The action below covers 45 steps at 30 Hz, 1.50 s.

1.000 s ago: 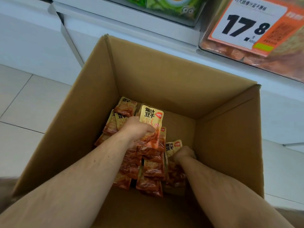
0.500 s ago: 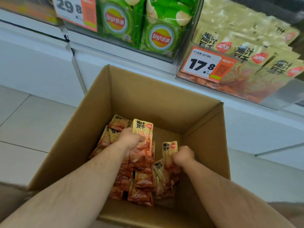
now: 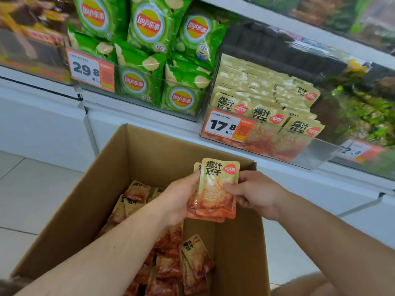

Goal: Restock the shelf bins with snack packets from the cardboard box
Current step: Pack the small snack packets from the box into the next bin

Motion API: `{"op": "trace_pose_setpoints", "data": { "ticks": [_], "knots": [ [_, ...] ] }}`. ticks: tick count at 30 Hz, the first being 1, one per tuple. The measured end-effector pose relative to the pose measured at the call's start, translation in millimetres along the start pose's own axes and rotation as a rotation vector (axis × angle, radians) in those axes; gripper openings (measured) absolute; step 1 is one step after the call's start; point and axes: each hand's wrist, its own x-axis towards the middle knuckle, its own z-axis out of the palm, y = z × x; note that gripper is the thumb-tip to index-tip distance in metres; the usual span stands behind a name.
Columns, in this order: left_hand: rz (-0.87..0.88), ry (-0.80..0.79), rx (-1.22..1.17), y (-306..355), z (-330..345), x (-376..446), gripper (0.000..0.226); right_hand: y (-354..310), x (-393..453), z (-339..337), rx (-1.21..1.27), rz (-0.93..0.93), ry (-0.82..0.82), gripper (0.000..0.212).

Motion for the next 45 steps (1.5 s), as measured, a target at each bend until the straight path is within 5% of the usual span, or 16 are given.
{"op": "trace_pose_setpoints", "data": {
  "ticks": [3,6,12,20,28,39,45],
  "knots": [
    [0.065,0.015,0.072,2.4,13.8,-6.1,0.053,-5.3,-3.9,3.3,-0.004,-0.051,0.098,0.013],
    [0.246,0.055,0.244,1.0,23.5,-10.1,0.031,-7.3,-9.6,-0.4,-0.016,-0.084,0.178,0.019],
    [0.419,0.015,0.486,1.0,32.6,-13.7,0.038,-10.6,-26.3,-13.6,-0.083,-0.087,0.19,0.032],
    [0.557,0.082,1.097,15.2,55.8,-21.3,0.039,-24.2,-50.1,-50.1,-0.559,-0.424,0.229,0.084],
    [0.626,-0.015,1.201,17.5,75.6,-18.7,0.035,-19.6,-47.8,-66.1,-0.642,-0.491,0.006,0.02],
    [0.808,-0.056,1.019,54.3,121.3,1.2,0.044,-45.4,-70.5,-128.4,-0.52,-0.351,0.146,0.017],
    [1.107,0.254,1.241,101.3,178.8,18.0,0.033,-76.9,-97.2,-199.2,-0.53,-0.208,0.328,0.015]
  ]
}}
